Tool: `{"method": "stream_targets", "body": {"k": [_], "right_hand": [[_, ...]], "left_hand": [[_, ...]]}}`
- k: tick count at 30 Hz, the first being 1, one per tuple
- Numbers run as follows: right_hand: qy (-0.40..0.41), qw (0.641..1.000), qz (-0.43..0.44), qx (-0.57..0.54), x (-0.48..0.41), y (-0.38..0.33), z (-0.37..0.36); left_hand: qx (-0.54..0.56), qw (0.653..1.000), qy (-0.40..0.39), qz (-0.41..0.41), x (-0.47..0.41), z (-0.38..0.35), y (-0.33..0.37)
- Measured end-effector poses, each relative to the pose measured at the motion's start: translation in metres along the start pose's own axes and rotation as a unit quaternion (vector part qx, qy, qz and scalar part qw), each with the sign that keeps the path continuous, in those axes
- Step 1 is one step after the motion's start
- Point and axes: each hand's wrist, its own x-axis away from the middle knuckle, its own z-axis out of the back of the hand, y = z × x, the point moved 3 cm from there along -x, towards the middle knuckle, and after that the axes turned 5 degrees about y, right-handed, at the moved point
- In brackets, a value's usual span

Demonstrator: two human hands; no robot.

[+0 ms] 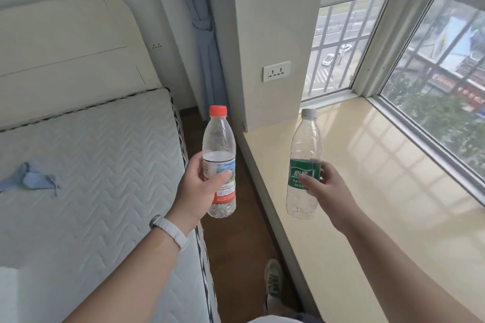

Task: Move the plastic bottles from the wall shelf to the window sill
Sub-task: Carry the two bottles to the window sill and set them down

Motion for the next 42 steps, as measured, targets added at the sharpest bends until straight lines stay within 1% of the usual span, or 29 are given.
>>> {"method": "stream_targets", "body": {"k": [3,8,11,14,17,22,27,36,42], "right_hand": [[0.017,1.0,-0.007,-0.008,-0.047,-0.012,0.014],[0.007,1.0,0.009,-0.011,-0.114,-0.033,0.02],[-0.009,1.0,0.019,-0.012,-0.138,-0.04,0.014],[-0.019,1.0,0.019,-0.003,-0.153,-0.04,0.01],[-0.007,1.0,0.018,-0.001,-0.169,-0.036,0.01],[0.019,1.0,0.02,0.016,-0.188,-0.036,0.0],[0.052,0.998,0.021,0.035,-0.215,-0.039,-0.016],[0.095,0.992,-0.017,0.075,-0.272,-0.039,-0.05],[0.128,0.986,-0.037,0.098,-0.305,-0.023,-0.05]], "left_hand": [[-0.019,1.0,-0.005,0.009,-0.039,-0.018,0.01],[-0.042,0.999,0.014,-0.005,-0.09,-0.038,0.022],[-0.051,0.998,0.028,0.008,-0.113,-0.043,0.019],[-0.052,0.998,0.017,0.022,-0.132,-0.05,0.017],[-0.046,0.998,0.012,0.027,-0.151,-0.061,0.015],[-0.065,0.996,-0.033,0.042,-0.187,-0.068,0.0],[-0.071,0.997,-0.032,0.02,-0.234,-0.073,-0.01],[-0.048,0.994,-0.086,0.046,-0.314,-0.085,-0.042],[-0.047,0.991,-0.127,0.023,-0.356,-0.111,-0.068]]}}
